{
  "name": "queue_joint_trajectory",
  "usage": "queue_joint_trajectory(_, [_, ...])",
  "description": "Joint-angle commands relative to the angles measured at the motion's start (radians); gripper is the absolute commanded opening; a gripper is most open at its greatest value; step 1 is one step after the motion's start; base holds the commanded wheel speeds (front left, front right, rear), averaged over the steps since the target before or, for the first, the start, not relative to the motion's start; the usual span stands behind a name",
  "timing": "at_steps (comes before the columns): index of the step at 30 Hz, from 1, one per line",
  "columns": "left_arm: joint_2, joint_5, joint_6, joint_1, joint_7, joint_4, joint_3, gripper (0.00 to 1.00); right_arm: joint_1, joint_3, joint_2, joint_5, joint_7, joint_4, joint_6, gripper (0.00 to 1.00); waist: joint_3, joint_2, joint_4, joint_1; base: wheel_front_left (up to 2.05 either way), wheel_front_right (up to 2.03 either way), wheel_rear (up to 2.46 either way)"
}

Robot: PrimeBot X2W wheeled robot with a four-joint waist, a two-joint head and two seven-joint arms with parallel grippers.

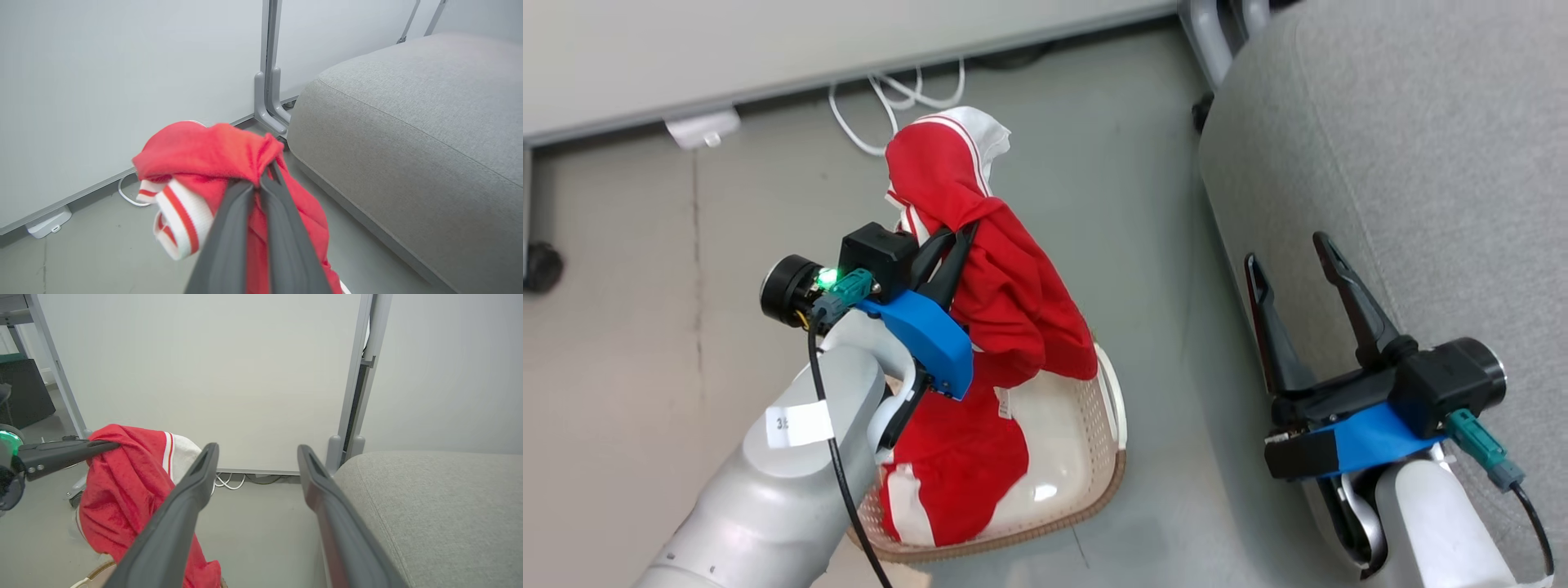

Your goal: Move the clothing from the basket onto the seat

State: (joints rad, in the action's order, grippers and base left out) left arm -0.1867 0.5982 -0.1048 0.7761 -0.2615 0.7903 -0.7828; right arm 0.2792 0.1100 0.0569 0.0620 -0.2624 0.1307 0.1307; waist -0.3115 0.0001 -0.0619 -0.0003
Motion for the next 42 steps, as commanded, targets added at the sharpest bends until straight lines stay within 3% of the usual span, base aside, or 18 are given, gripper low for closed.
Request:
queue_joint_trajectory(1, [-0.001, -0.009, 0.006, -0.016, -0.005, -0.017, 0.017, 0.0, -0.021, 0.001, 0.005, -0.002, -0.004, 0.003, 0.0, 1.0, 0.059, -0.0001, 0.013, 0.0003, 0.0, 0.0, 0.0])
queue_joint_trajectory(7, [0.016, -0.047, -0.001, -0.069, -0.005, -0.093, 0.076, 0.0, -0.073, 0.002, 0.002, -0.002, -0.004, 0.016, 0.0, 1.0, 0.149, -0.0001, 0.021, 0.0003, 0.0, 0.0, 0.0])
queue_joint_trajectory(20, [0.026, -0.063, -0.016, -0.15, -0.005, -0.166, 0.078, 0.0, -0.166, -0.01, -0.003, 0.0, -0.004, 0.03, 0.0, 1.0, 0.27, -0.0001, 0.052, 0.0003, 0.0, 0.0, 0.0])
queue_joint_trajectory(42, [0.009, -0.053, 0.008, -0.172, 0.007, -0.237, 0.06, 0.0, -0.142, 0.038, -0.006, 0.003, -0.004, 0.011, 0.0, 1.0, 0.29, -0.0001, 0.077, 0.0003, 0.0, 0.0, 0.0])
